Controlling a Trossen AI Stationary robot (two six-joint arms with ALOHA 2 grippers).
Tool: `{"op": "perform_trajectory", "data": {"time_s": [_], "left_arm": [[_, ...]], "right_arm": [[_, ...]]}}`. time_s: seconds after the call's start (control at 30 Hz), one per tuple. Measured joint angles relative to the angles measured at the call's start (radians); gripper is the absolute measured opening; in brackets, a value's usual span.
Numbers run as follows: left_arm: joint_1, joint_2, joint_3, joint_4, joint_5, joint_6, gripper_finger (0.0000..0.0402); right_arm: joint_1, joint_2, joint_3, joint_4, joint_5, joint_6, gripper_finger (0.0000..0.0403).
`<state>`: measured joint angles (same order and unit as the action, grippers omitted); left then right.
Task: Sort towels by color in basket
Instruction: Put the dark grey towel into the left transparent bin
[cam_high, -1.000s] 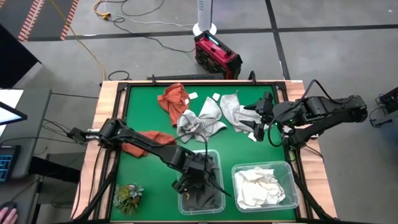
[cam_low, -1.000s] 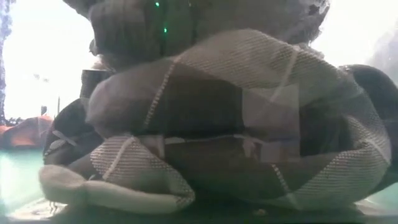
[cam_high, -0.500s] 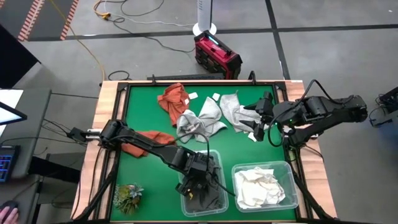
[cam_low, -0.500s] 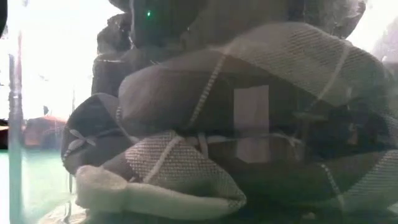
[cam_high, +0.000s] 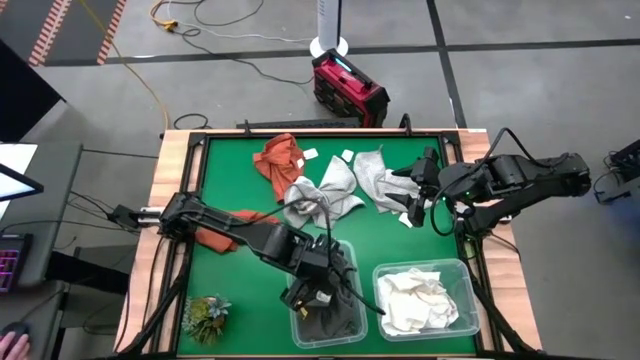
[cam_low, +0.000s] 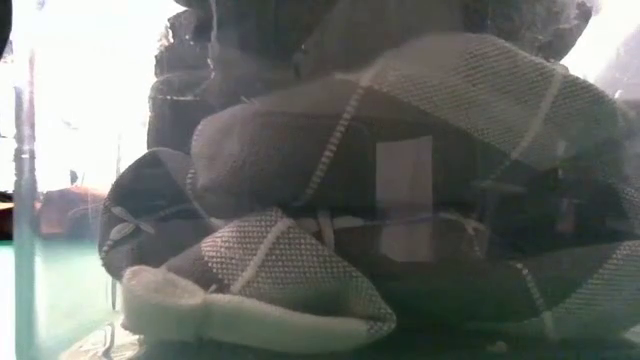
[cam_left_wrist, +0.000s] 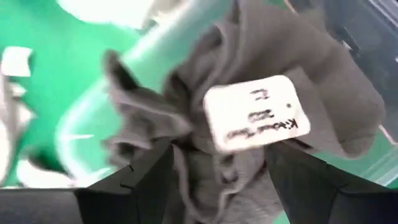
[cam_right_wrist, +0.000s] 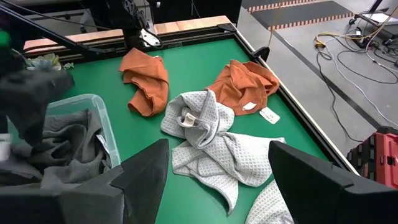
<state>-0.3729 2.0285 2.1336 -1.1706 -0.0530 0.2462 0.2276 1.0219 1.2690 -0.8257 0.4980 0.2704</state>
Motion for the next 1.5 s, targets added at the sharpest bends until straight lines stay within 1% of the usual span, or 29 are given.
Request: {"op": "perform_trajectory", "data": {"time_s": [0.07, 0.13, 0.23, 0.37, 0.5, 0.63, 0.77, 0.93, 1.07, 1.17, 1.23, 1.37, 1.5], "left_arm": [[0.000, 0.000, 0.032, 0.012, -0.001, -0.014, 0.0244], [0.001, 0.000, 0.052, 0.032, 0.028, -0.026, 0.0242], [-0.001, 0.001, 0.054, 0.074, 0.113, -0.043, 0.0241], [-0.005, 0.002, 0.035, 0.101, 0.130, -0.041, 0.0240], [-0.006, 0.007, 0.013, 0.134, 0.092, -0.004, 0.0240], [-0.005, 0.002, 0.014, 0.181, 0.008, 0.041, 0.0240], [-0.006, 0.002, 0.007, 0.203, -0.004, 0.035, 0.0240], [0.012, 0.003, -0.090, 0.291, -0.006, -0.001, 0.0240], [0.038, 0.001, -0.221, 0.398, -0.012, -0.022, 0.0240], [0.058, 0.003, -0.312, 0.418, -0.006, -0.071, 0.0240], [0.072, 0.003, -0.359, 0.431, 0.022, -0.110, 0.0240], [0.083, 0.002, -0.400, 0.428, 0.118, -0.165, 0.0240], [0.076, 0.000, -0.373, 0.418, 0.166, -0.154, 0.0240]], "right_arm": [[0.000, 0.000, 0.000, 0.000, 0.000, 0.000, 0.0306], [0.000, 0.000, 0.000, 0.000, 0.000, 0.000, 0.0306], [0.000, 0.000, 0.000, 0.000, 0.000, -0.002, 0.0306], [0.000, 0.000, 0.000, 0.000, 0.000, -0.006, 0.0306], [0.000, 0.000, 0.000, 0.000, 0.000, -0.006, 0.0306], [0.000, 0.000, 0.000, 0.000, 0.000, -0.006, 0.0306], [0.000, 0.000, 0.000, 0.000, 0.000, -0.006, 0.0306], [0.000, 0.000, 0.000, 0.000, 0.000, -0.006, 0.0306], [0.000, 0.000, 0.000, 0.000, 0.000, -0.006, 0.0306], [0.000, 0.000, 0.000, 0.000, 0.000, -0.005, 0.0306], [0.000, 0.000, 0.000, 0.000, 0.000, -0.006, 0.0306], [0.000, 0.000, 0.000, 0.000, 0.000, -0.006, 0.0306], [0.000, 0.000, 0.000, 0.001, 0.000, -0.006, 0.0306]]}}
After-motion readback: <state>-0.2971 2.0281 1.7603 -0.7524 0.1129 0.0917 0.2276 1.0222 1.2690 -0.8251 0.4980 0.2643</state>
